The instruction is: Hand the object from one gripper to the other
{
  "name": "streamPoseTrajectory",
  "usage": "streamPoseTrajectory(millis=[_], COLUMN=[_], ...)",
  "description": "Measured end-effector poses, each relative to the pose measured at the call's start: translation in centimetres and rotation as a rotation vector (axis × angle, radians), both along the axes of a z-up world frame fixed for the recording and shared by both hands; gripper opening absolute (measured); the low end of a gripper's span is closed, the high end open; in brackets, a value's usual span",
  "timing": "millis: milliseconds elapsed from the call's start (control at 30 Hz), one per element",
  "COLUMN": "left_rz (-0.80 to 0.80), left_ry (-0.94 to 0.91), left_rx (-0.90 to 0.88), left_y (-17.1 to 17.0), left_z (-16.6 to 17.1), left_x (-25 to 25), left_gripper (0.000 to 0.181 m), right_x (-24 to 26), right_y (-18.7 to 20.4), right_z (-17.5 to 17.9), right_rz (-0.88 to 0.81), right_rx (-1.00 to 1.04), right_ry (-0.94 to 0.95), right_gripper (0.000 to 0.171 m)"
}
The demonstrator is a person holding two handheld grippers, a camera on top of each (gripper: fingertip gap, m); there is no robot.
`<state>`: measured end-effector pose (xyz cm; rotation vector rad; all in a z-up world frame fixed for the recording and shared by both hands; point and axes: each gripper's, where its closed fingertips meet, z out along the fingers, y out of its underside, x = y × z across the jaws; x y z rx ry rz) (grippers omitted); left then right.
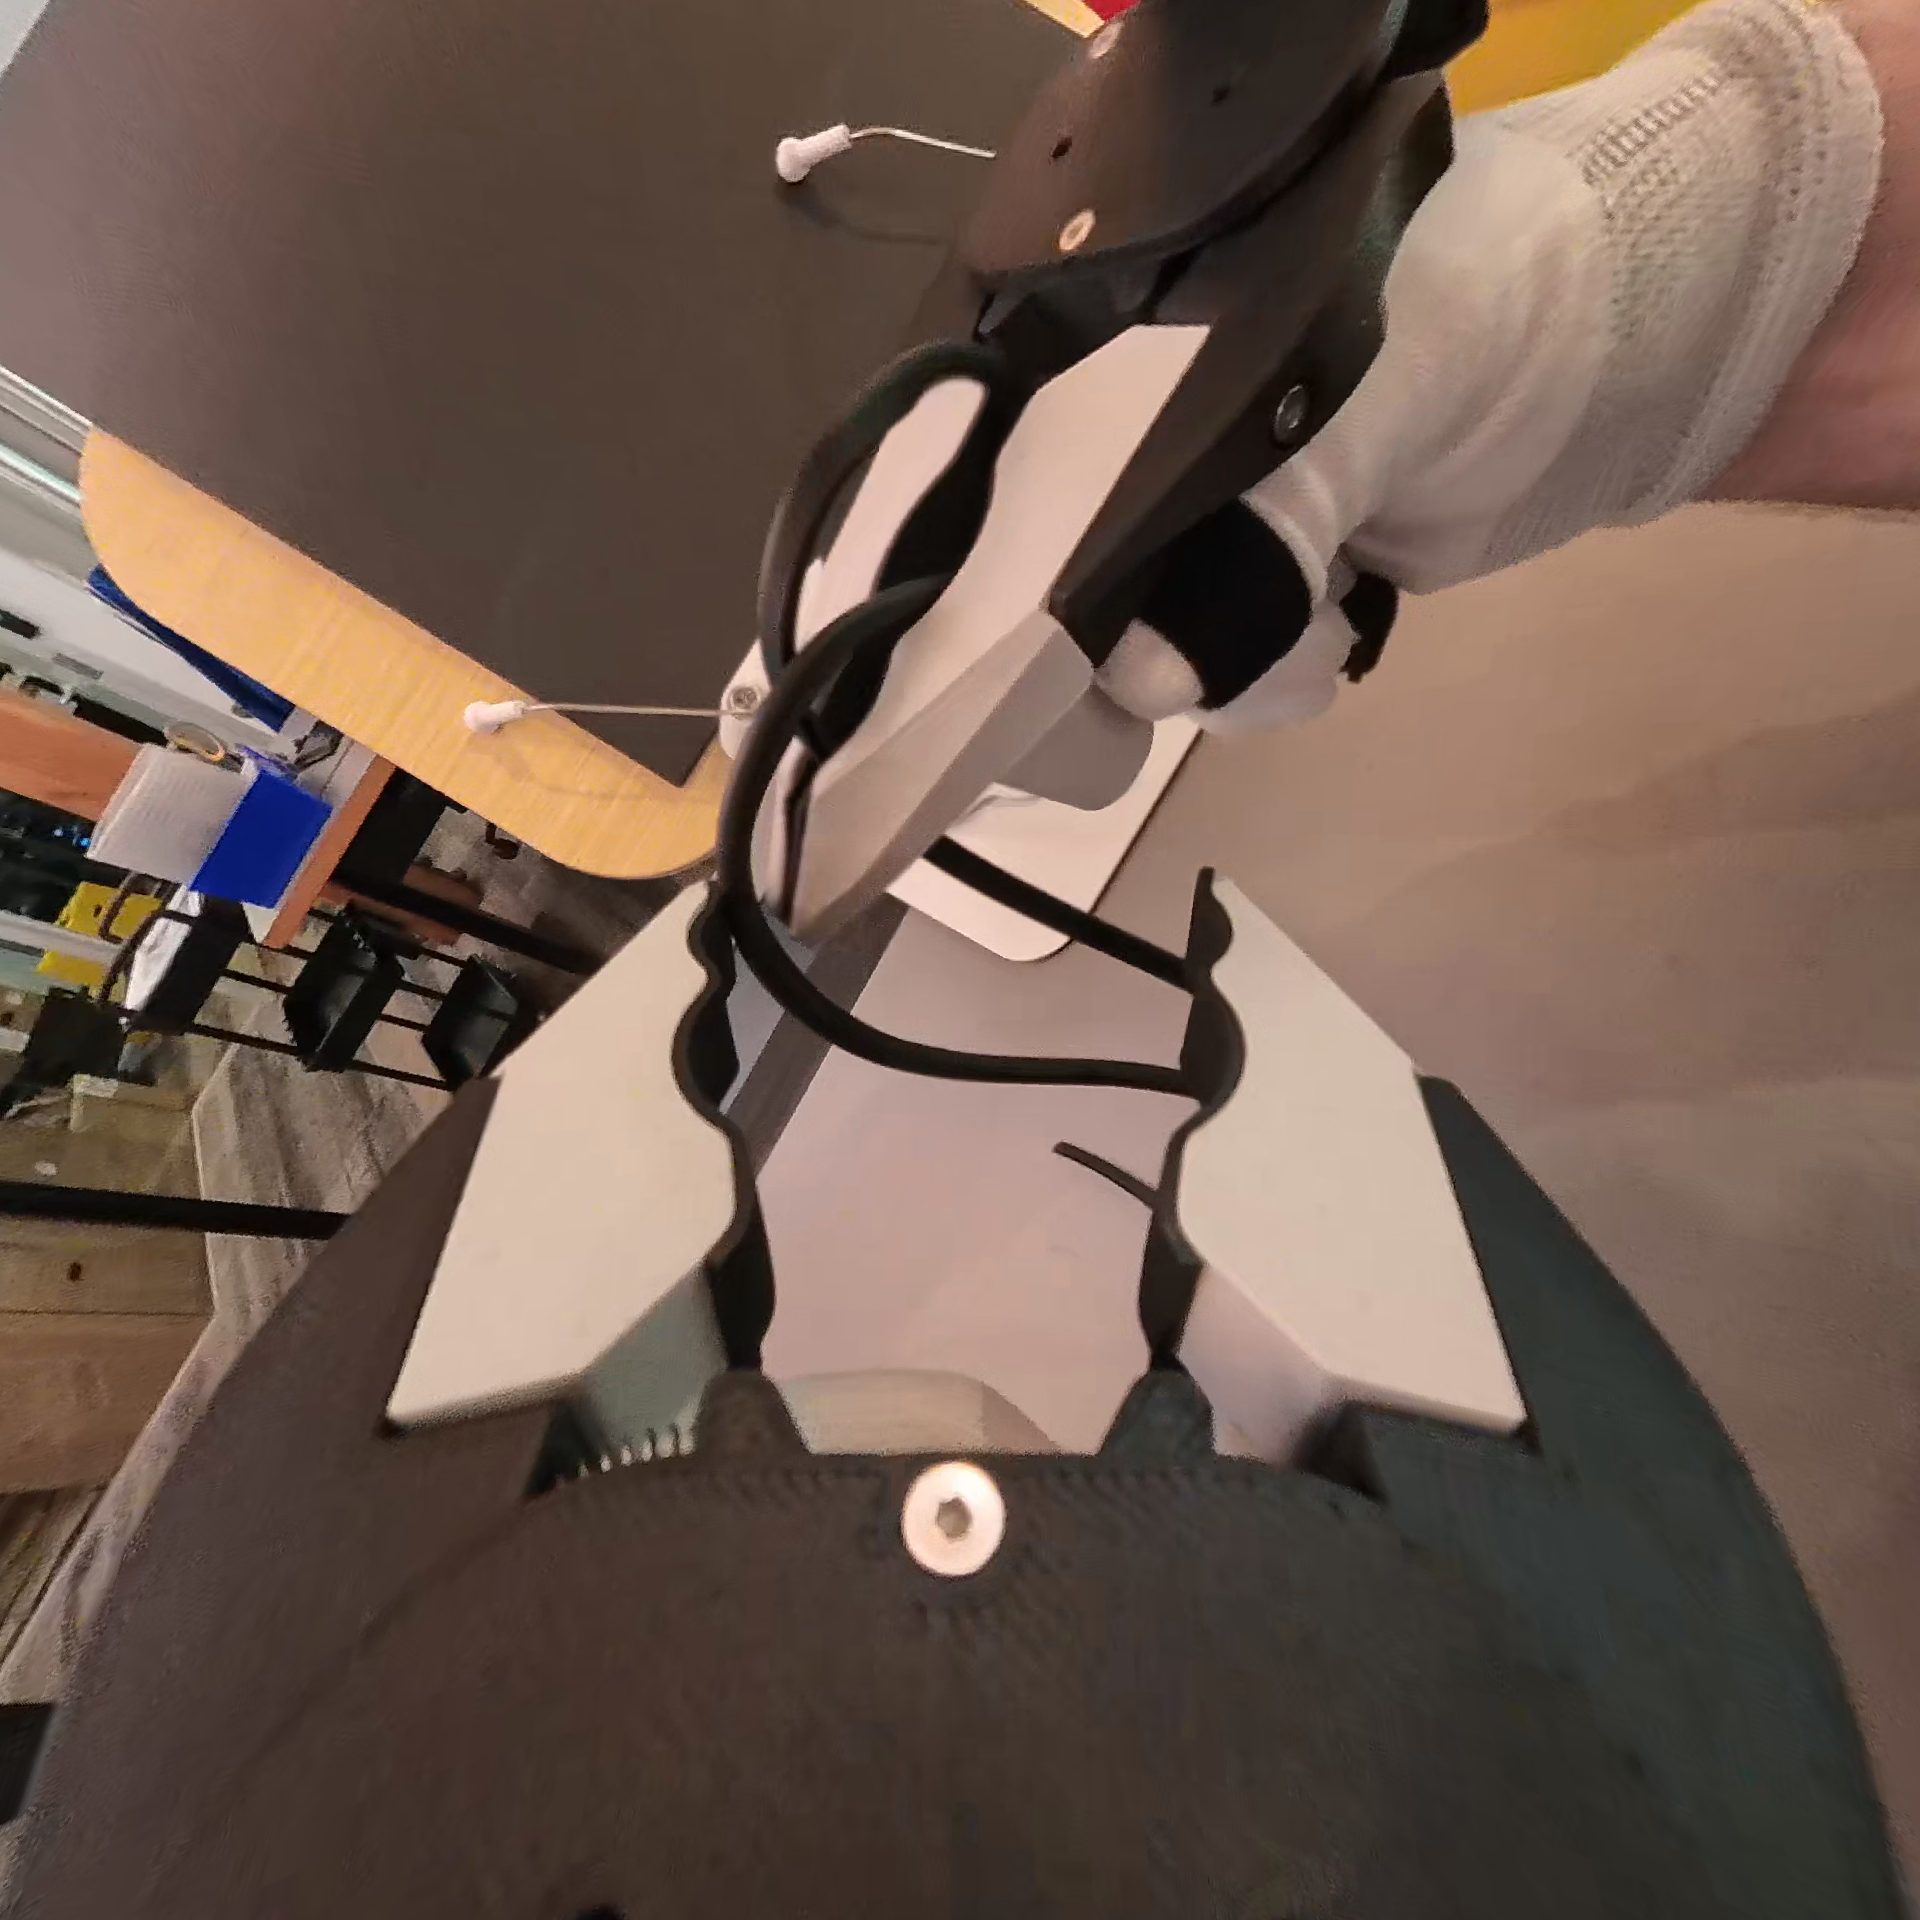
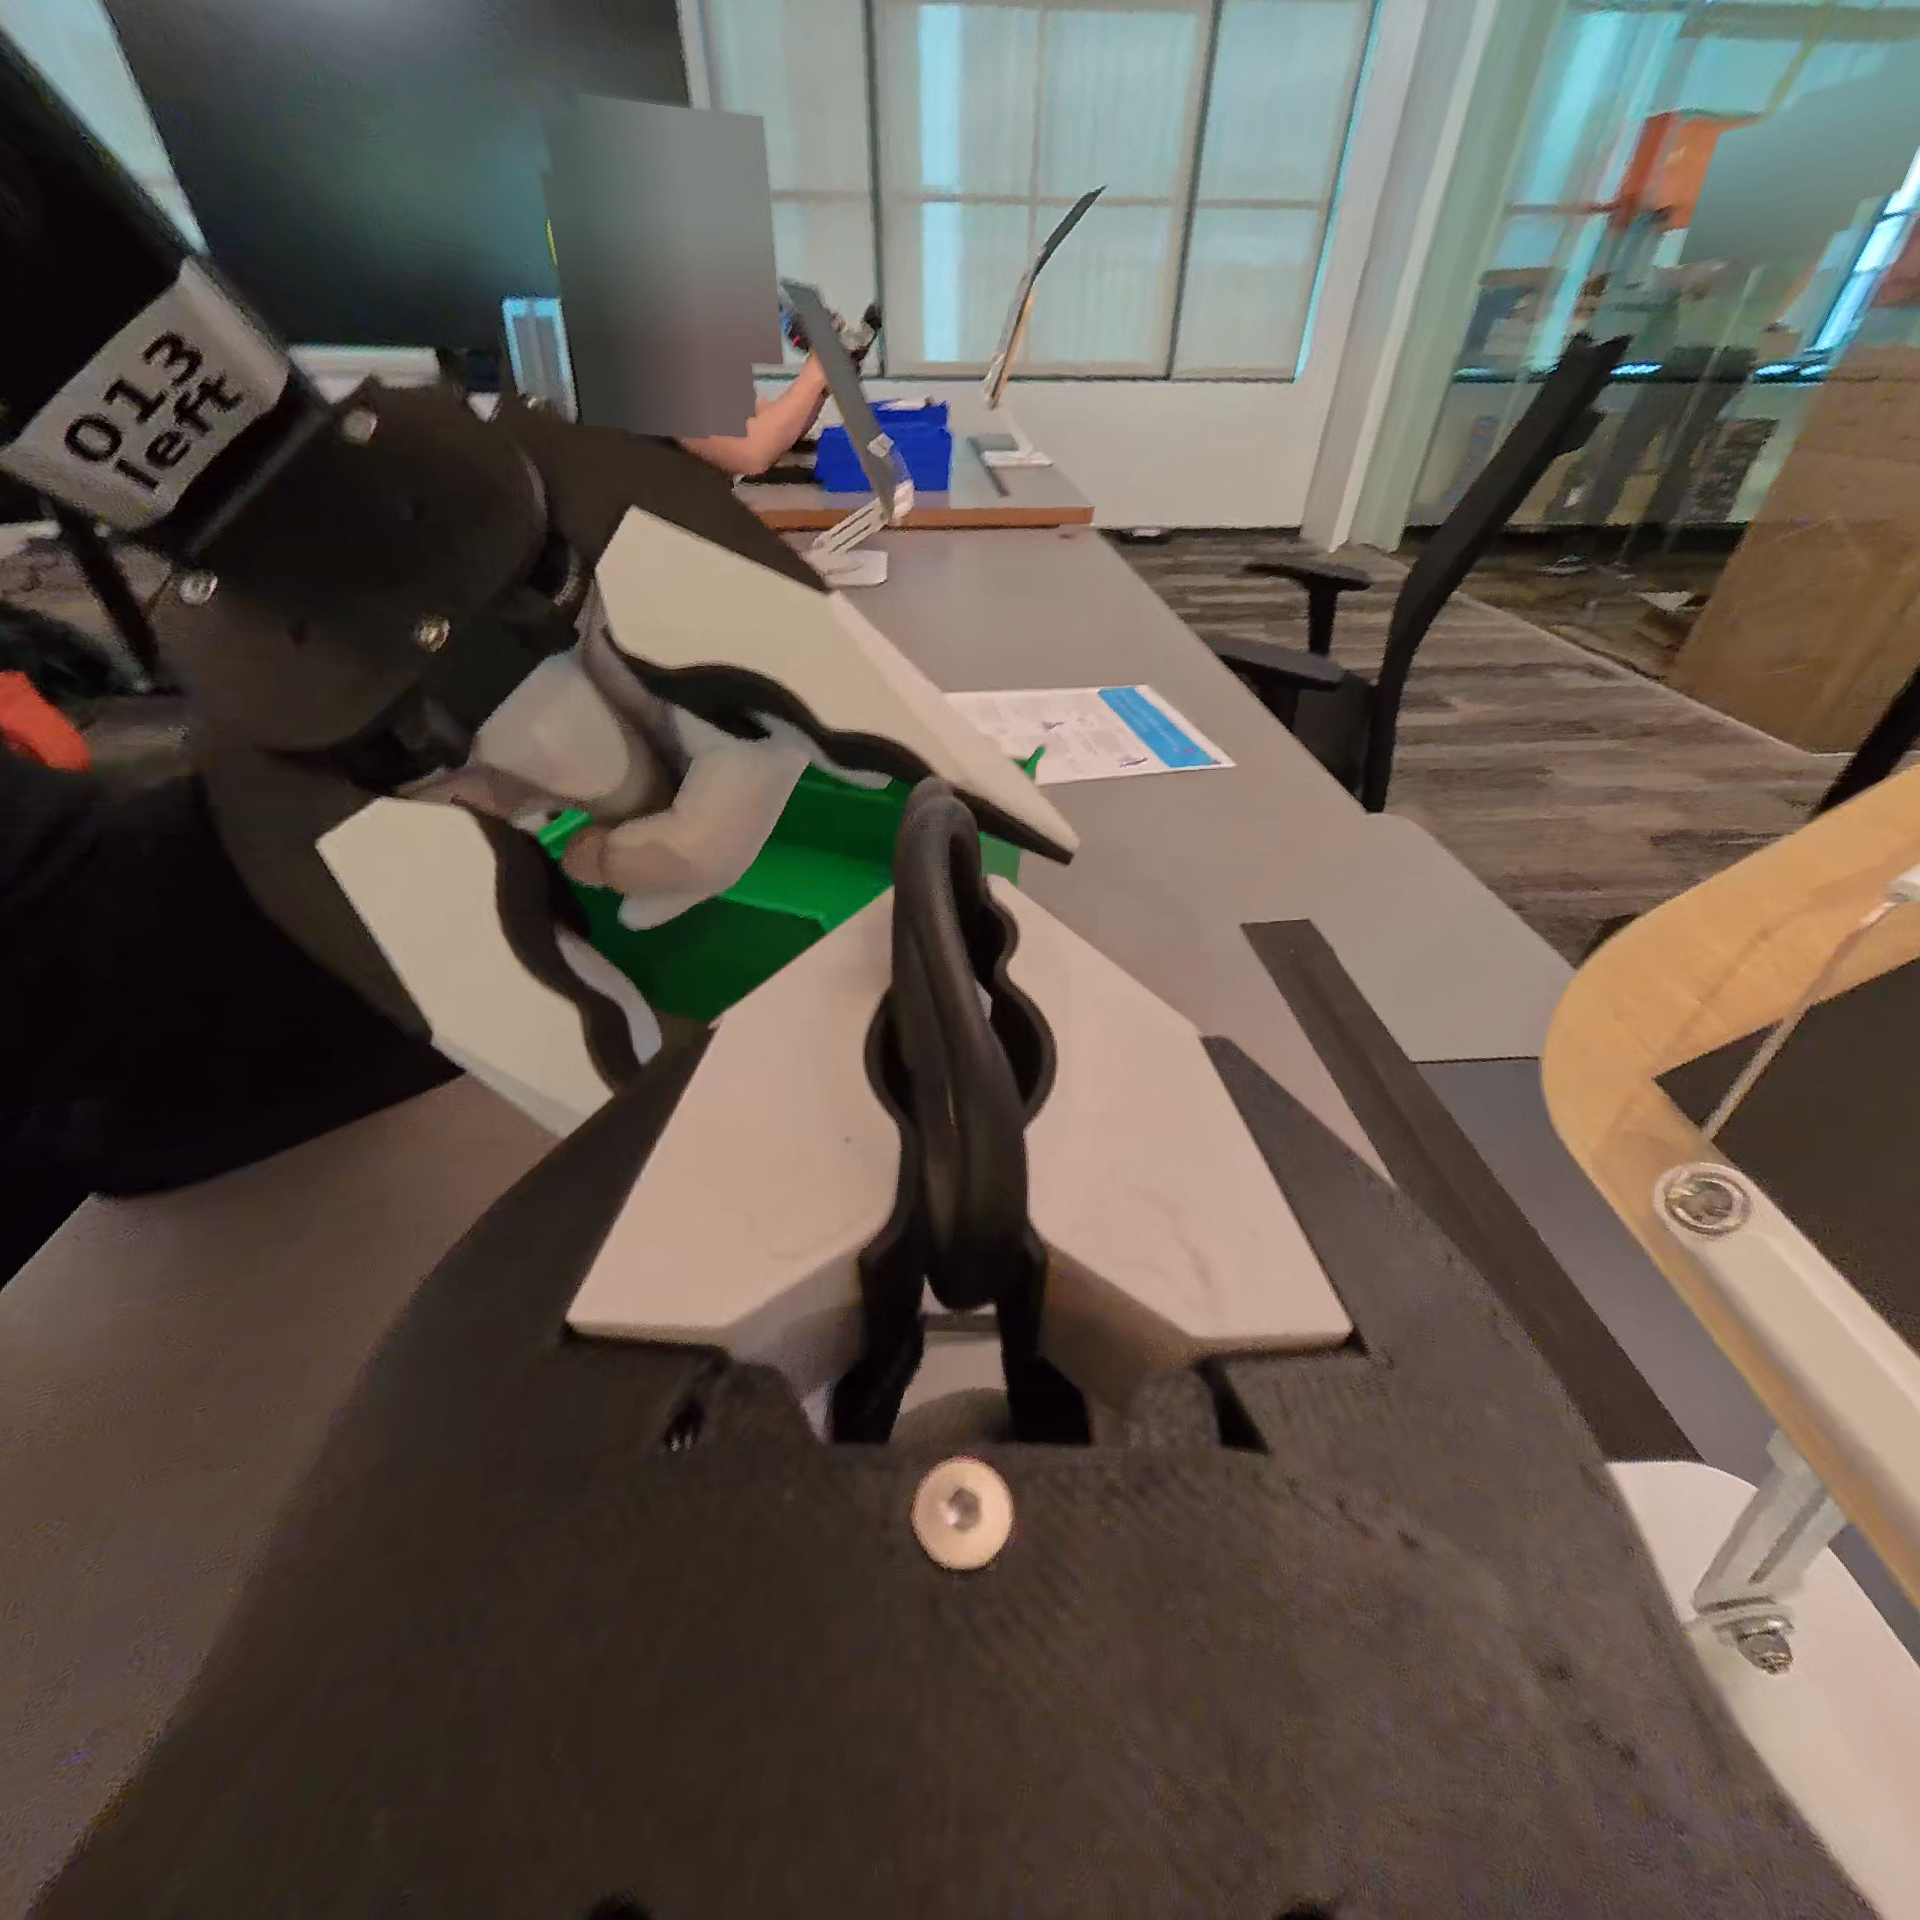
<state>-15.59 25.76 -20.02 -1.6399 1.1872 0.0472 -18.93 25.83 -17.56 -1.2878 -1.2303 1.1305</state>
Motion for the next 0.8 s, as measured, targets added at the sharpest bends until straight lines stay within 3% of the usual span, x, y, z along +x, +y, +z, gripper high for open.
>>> streamPoseTrajectory(millis=[167,533,800], left_rz=[0.062,0.156,0.218], left_ry=[0.012,0.050,0.089], left_rx=[0.047,0.112,0.161], left_y=[0.9,2.1,2.9], left_z=[0.3,0.6,0.6], left_x=[-0.5,-2.2,-3.2], left_gripper=[0.075,0.022,0.019], right_x=[-0.2,-0.9,-1.4], right_y=[0.0,-1.0,-0.3], right_z=[0.8,0.4,0.1], right_rz=[0.003,0.047,-0.048], right_rx=[-0.041,-0.031,0.046], right_ry=[0.064,0.052,0.013], right_gripper=[0.002,0.001,0.005])
